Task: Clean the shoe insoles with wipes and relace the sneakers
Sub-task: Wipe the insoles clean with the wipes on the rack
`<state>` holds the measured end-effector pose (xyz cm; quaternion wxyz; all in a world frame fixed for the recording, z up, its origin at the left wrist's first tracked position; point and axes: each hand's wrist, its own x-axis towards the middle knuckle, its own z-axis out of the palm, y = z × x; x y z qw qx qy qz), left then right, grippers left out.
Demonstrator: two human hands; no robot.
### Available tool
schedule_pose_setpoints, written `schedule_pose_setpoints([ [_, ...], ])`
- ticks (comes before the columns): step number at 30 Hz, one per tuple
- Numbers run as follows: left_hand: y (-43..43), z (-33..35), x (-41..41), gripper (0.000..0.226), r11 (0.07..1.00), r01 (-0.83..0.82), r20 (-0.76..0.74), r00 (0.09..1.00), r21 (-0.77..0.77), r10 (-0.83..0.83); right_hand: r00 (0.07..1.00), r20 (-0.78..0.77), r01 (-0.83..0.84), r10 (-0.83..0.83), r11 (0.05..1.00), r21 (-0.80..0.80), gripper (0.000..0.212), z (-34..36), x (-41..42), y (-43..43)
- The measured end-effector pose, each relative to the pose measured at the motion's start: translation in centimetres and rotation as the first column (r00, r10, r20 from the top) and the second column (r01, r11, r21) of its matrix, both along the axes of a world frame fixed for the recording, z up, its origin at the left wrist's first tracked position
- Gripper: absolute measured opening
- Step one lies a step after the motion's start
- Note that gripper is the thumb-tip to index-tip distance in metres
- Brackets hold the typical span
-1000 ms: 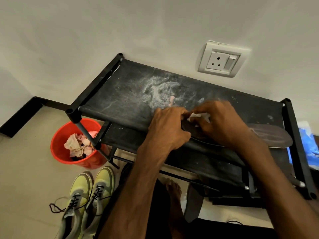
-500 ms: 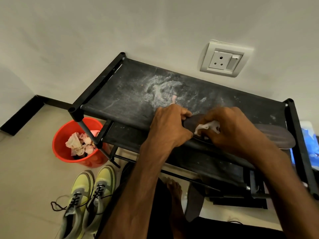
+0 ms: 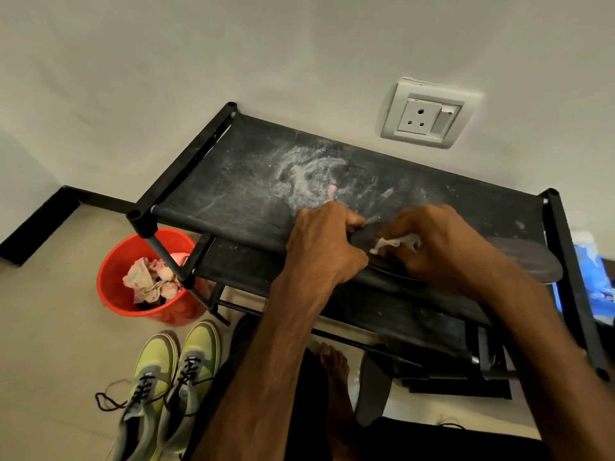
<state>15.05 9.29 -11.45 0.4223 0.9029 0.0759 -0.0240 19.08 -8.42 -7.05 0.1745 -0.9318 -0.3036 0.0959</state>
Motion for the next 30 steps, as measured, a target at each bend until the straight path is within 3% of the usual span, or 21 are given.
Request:
schedule_pose_setpoints([
  [4,0.2,0.4,-0.1,0.057,1.000,-0.005,0.006,1.000,-0.017,0.005,0.998,-0.068,-0.013,0.007,0.997,-0.082,0.024,0.7,-0.8,-1.0],
  [14,0.2,0.6,0.1,0.060,1.000,0.012,-0.061,0.998,0.008,-0.011,0.953,0.270,0.129,-0.136,0.991,0.044,0.018,-2.5,0.9,2.4],
  [17,0.1,0.6,0.1,0.061,1.000,-0.011,-0.084,0.996,-0.009,0.010,0.968,0.236,0.089,-0.088,0.996,0.007,0.019,-2.3,0.9,1.9],
  [24,-0.1,0.7,-0.2,0.057,0.999,-0.033,-0.054,0.998,-0.034,0.031,0.999,-0.033,0.000,-0.003,0.996,-0.090,0.027,0.2,-0.9,-0.8],
  [27,-0.1,0.9,-0.2,0.057,0.998,-0.037,-0.056,0.998,-0.045,0.035,0.999,-0.048,0.002,-0.007,0.994,-0.107,0.023,0.4,-1.1,-1.1],
  [30,-0.1,1.0,-0.3,0.059,0.999,-0.026,-0.067,0.998,-0.046,0.023,0.998,0.044,0.058,-0.055,0.996,-0.063,0.018,-0.5,-0.7,-0.4],
])
